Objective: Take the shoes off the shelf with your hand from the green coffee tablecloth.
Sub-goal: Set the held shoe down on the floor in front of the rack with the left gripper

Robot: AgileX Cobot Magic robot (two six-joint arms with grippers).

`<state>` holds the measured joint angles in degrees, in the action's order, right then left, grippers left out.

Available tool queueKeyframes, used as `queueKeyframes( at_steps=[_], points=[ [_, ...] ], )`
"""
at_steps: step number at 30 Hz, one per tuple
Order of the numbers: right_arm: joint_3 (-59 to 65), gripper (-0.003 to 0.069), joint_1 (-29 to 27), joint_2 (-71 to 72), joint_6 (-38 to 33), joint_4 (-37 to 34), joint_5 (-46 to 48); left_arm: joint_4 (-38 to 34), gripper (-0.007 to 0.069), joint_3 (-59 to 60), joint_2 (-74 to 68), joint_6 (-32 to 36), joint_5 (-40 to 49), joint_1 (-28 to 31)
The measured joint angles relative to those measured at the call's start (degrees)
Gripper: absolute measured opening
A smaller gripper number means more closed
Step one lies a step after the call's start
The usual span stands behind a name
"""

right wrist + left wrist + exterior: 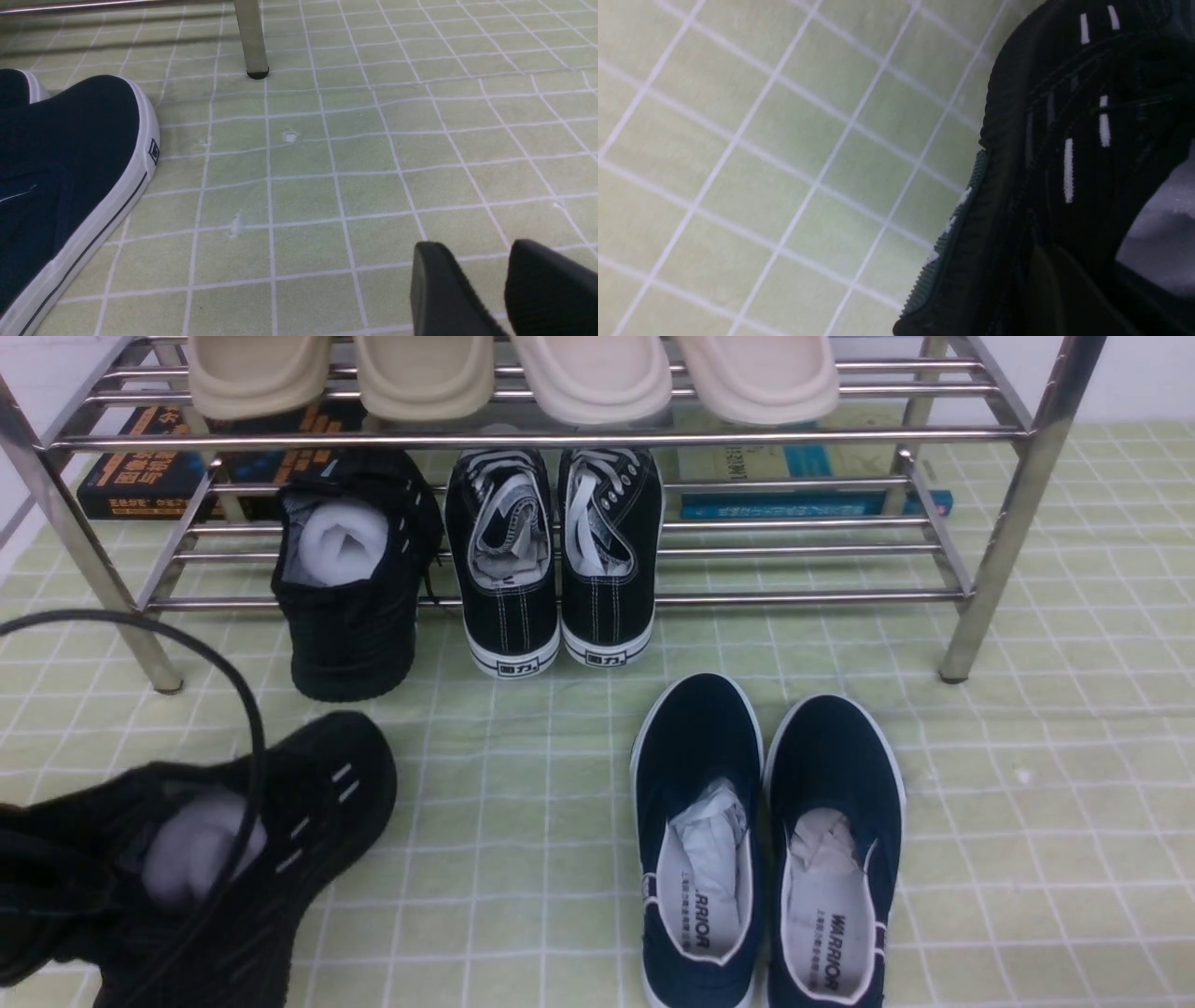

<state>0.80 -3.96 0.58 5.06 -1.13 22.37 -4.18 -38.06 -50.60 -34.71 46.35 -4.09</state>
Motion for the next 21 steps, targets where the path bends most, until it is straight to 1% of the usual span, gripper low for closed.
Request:
queueKeyframes(
  at_steps=[8, 13, 18, 21],
  points=[
    [0.0, 0.0237, 0.0, 0.0, 0.0, 0.0, 0.0, -0.43, 0.0027, 0.0, -1.03, -1.04, -0.8, 0.0],
    [0.0, 0.0237, 0.0, 0.0, 0.0, 0.0, 0.0, -1.8, 0.0036, 0.9, -5.44, -1.09, -1.92, 0.0],
    [0.0, 0.0237, 0.0, 0.0, 0.0, 0.0, 0.0, -1.8, 0.004, 0.96, -9.01, -1.09, -6.26, 0.0],
    [0.0, 0.0237, 0.0, 0.0, 0.0, 0.0, 0.0, -2.56, 0.004, 0.96, -11.05, -1.09, -10.74, 0.0]
  ],
)
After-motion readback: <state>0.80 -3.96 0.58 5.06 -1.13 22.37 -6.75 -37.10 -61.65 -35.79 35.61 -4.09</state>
